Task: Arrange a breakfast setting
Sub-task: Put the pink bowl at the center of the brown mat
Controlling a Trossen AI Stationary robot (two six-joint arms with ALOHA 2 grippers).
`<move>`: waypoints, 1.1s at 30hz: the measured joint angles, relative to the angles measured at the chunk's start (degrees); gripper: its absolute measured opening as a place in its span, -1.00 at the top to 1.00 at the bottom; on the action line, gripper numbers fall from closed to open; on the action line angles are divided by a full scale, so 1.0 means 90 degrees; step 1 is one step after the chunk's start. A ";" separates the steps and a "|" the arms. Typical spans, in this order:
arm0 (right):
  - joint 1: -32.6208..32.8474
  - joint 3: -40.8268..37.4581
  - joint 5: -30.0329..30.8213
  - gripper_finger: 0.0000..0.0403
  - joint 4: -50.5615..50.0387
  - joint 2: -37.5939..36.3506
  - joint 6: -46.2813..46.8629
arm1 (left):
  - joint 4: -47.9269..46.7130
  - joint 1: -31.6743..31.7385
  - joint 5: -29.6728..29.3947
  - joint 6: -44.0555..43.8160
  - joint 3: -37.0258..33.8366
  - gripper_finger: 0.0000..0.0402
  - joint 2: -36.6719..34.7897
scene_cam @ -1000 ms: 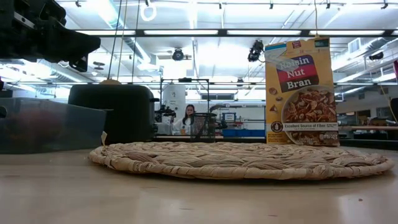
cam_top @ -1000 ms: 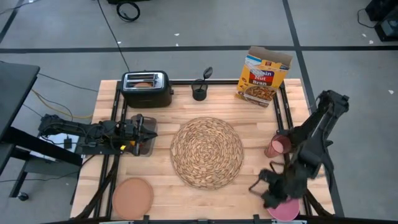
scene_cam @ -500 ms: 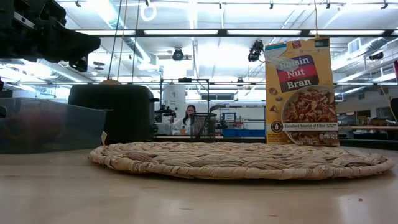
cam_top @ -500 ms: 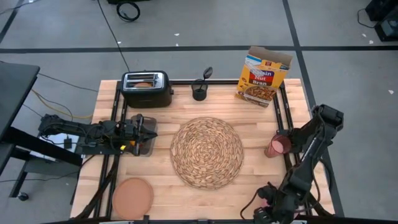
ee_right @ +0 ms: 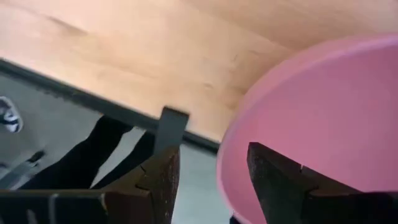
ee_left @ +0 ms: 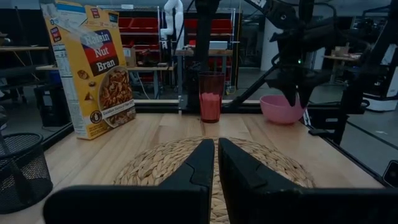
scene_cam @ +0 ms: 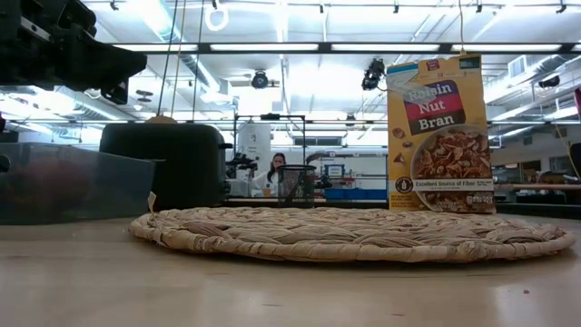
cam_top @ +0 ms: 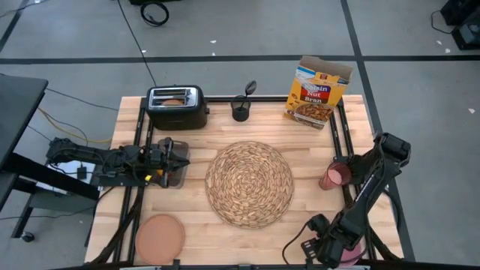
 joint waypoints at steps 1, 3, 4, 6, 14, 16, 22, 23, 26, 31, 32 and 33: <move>0.0000 -0.0002 -0.0017 0.05 0.0034 0.0084 0.0002 | 0.0000 -0.0001 0.0000 0.0000 0.0000 0.85 -0.0001; -0.0012 -0.0002 -0.0067 0.08 0.0036 0.0241 0.0065 | -0.0002 -0.0002 0.0000 0.0000 0.0000 0.85 0.0000; -0.0015 -0.0005 -0.0098 0.10 0.0033 0.0304 0.0126 | 0.0000 0.0000 0.0000 0.0000 -0.0002 0.85 0.0000; -0.0015 -0.0007 -0.0157 0.16 0.0039 0.0383 0.0158 | -0.0002 -0.0001 -0.0001 0.0001 -0.0002 0.85 0.0000; -0.0097 -0.0007 -0.0209 0.66 0.0081 0.0428 0.0313 | -0.0001 0.0000 0.0000 0.0000 0.0000 0.85 0.0000; -0.0122 -0.0007 -0.0288 0.84 0.0103 0.0422 0.0319 | -0.0001 -0.0002 0.0000 0.0000 -0.0002 0.85 0.0000; -0.0342 0.0218 -0.0653 0.91 0.0208 0.0070 0.0085 | 0.0000 -0.0001 0.0000 0.0000 -0.0001 0.85 -0.0002; -0.0410 0.0334 -0.0640 0.92 0.0194 -0.0041 -0.0020 | -0.0002 0.0000 0.0000 0.0000 0.0000 0.85 0.0000; -0.0685 0.0737 -0.0336 0.96 0.0304 -0.0396 -0.0710 | -0.0003 0.0000 0.0000 0.0000 -0.0002 0.85 -0.0002; -0.1448 0.1206 0.0008 0.95 0.0459 -0.0792 -0.3417 | -0.0002 -0.0001 0.0000 0.0000 0.0000 0.85 -0.0001; -0.1623 0.1268 0.0010 0.95 0.0456 -0.0842 -0.4115 | -0.0002 0.0000 0.0000 0.0000 -0.0001 0.85 0.0000; -0.1797 0.1317 0.0010 0.95 0.0444 -0.0871 -0.4856 | -0.0002 -0.0001 0.0000 0.0000 0.0000 0.85 0.0000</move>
